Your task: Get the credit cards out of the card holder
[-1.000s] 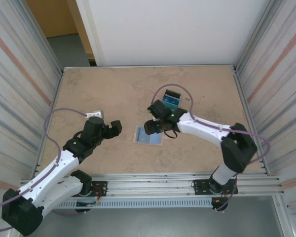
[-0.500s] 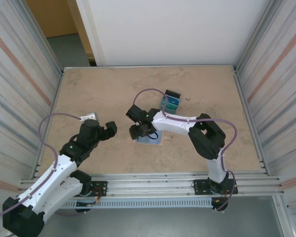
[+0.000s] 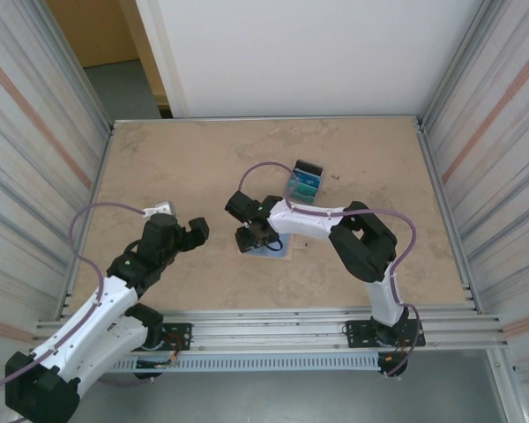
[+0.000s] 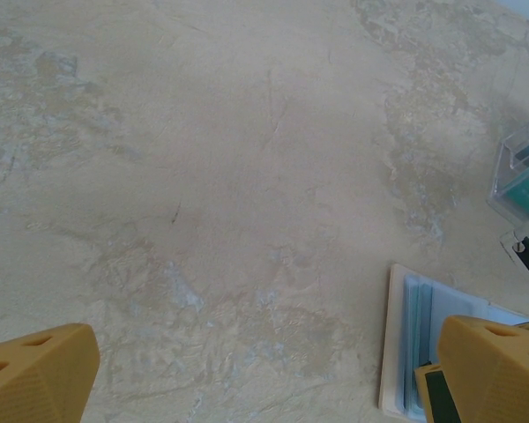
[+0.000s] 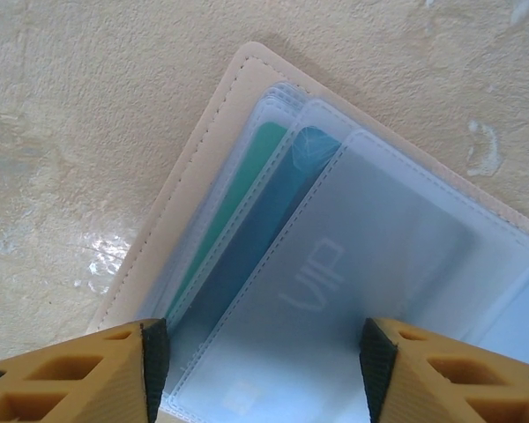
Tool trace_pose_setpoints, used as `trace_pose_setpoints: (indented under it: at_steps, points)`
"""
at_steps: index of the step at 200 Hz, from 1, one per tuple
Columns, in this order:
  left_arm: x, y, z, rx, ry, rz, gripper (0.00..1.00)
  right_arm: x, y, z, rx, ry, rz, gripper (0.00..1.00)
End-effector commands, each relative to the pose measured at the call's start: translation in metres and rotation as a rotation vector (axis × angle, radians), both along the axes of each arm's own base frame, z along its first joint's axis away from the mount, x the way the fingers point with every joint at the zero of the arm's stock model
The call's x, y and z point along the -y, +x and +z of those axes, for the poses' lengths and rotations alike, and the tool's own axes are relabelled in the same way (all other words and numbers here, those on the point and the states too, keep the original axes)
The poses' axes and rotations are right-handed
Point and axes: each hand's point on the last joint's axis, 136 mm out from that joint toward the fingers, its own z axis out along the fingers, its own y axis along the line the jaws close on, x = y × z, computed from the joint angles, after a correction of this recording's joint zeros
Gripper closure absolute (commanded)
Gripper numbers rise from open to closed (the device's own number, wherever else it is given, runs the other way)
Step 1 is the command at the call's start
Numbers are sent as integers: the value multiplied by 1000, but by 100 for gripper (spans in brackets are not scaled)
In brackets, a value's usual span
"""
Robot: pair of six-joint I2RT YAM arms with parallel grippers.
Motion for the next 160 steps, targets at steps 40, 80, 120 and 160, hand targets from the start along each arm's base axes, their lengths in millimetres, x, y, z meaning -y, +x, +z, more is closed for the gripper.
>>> trace_pose_setpoints:
  at_steps: [40,80,120,160]
  points:
    - [-2,-1,-5,-10,-21,19,1,11,-10,-18,-27,-73,-5,45]
    - [-2,-1,-4,-9,-24,17,1,14,-12,-23,-33,-86,2,53]
    - [0,-1,-2,-7,-29,12,1,17,-14,-18,-24,-84,9,65]
    - [1,0,3,4,-37,4,1,22,-11,-7,10,-89,14,78]
